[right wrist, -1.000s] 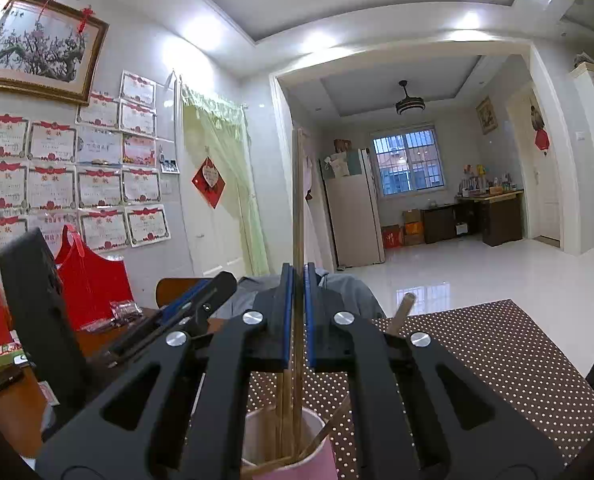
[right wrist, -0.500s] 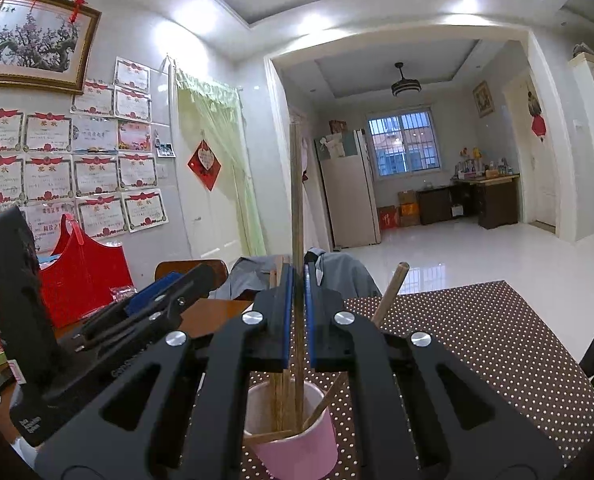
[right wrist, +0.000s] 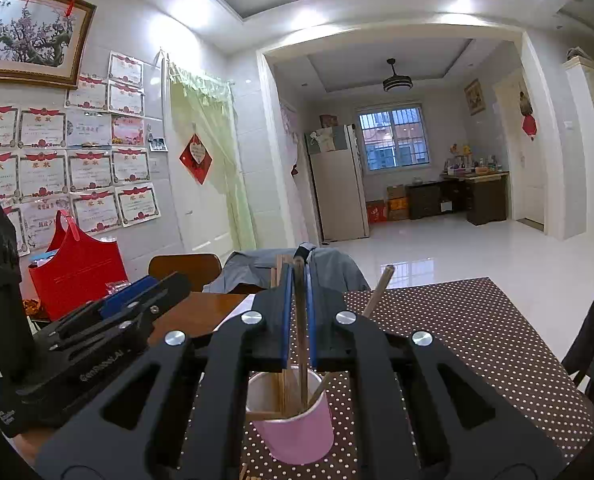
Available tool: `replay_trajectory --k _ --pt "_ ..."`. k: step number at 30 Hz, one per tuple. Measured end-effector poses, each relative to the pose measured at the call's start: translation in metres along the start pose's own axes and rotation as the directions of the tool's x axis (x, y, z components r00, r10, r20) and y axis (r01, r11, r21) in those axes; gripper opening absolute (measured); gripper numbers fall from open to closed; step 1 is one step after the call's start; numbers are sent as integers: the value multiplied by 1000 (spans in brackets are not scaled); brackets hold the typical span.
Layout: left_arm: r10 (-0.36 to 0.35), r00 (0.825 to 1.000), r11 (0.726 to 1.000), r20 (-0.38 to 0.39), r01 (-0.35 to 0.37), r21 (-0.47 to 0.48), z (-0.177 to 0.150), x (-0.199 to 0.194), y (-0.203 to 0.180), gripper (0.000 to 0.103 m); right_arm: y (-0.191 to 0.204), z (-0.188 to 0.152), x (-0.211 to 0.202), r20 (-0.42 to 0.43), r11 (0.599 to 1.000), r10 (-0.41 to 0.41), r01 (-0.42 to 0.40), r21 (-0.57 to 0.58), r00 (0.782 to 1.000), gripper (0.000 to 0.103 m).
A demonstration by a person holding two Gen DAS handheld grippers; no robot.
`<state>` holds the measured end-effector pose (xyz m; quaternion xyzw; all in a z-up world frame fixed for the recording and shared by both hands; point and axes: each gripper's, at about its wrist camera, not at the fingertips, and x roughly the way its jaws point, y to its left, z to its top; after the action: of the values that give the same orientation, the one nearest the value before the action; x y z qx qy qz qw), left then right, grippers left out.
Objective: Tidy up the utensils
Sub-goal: 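Lower the chopstick into the pink cup and open the right gripper, then move both grippers back over the remaining chopsticks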
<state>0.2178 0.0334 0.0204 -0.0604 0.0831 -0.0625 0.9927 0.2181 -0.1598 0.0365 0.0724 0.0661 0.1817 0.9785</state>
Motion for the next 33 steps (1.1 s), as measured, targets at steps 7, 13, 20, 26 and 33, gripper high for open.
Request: replay_trajectory --k 7,13,20,26,33 --pt "3 1000 1000 -4 -3 14 4 -28 -5 53 5 7 -29 37 1000 -22 22 -1 999 46" --pt "5 999 1000 -39 -4 25 -2 -53 -7 55 10 10 -58 59 999 -46 47 -10 997 51" --pt "12 984 1000 -176 -9 17 -31 -60 -5 56 4 -17 -72 -32 996 -84 84 -2 996 51" --pt "18 925 1000 -381 -11 20 -72 -47 -5 56 -2 -56 -66 -176 995 -97 100 11 980 51" --pt "10 752 1000 -659 4 20 -136 -13 0 56 -3 -97 -49 -380 995 -96 104 1 920 51"
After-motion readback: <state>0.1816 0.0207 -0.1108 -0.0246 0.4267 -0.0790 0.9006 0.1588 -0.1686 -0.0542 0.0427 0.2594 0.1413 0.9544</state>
